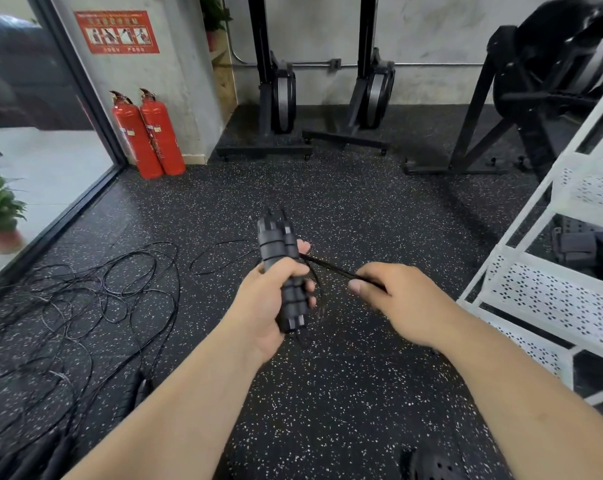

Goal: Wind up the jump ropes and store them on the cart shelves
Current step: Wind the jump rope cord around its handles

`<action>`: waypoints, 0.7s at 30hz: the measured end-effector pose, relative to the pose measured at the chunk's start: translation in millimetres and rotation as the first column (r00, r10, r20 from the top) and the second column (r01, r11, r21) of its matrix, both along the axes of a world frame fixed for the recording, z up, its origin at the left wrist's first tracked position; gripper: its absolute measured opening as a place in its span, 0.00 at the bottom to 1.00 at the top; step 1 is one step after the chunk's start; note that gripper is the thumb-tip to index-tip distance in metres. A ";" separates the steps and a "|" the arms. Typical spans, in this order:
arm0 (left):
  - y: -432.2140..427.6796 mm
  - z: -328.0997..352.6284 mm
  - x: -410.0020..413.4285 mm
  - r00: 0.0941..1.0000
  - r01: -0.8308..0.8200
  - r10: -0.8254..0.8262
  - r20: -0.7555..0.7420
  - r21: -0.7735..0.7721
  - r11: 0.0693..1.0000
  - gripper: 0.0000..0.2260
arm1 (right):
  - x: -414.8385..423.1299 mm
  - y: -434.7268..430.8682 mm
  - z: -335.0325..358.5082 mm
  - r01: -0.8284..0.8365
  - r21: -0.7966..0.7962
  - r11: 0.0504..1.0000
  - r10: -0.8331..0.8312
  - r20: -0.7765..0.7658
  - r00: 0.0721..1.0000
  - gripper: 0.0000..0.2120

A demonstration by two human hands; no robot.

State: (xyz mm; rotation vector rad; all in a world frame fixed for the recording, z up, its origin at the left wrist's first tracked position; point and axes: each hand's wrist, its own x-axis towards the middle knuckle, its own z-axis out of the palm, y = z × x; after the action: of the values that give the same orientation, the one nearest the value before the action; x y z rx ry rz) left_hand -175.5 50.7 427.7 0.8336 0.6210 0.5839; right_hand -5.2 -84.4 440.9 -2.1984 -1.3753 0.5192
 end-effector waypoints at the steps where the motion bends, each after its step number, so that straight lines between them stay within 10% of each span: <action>1: -3.6 -0.4 0.8 1.000 0.004 -0.004 -0.001 0.001 1.000 0.19 | -1.2 1.0 -1.0 0.009 0.023 1.000 -0.009 0.016 1.000 0.11; 6: -29.2 -3.6 2.6 0.962 0.267 -0.267 -0.049 0.003 0.964 0.26 | -14.1 6.5 -9.7 -0.004 0.025 1.000 0.001 0.089 0.996 0.09; 13: -10.5 2.8 1.5 0.986 0.153 -0.151 -0.073 0.018 0.988 0.18 | -6.2 2.5 -1.1 0.040 -0.006 0.999 -0.039 0.091 0.995 0.14; 21: 10.9 1.9 -16.1 0.810 0.386 -0.152 -0.566 0.320 0.866 0.10 | 17.4 -2.3 -0.7 0.227 0.075 0.971 -0.235 0.121 0.964 0.18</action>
State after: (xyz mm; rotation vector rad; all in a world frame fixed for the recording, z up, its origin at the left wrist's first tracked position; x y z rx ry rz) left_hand -191.6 61.6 429.5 1.5008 0.8654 0.2073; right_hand 12.2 -86.7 440.2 -2.3375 -1.1586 0.2509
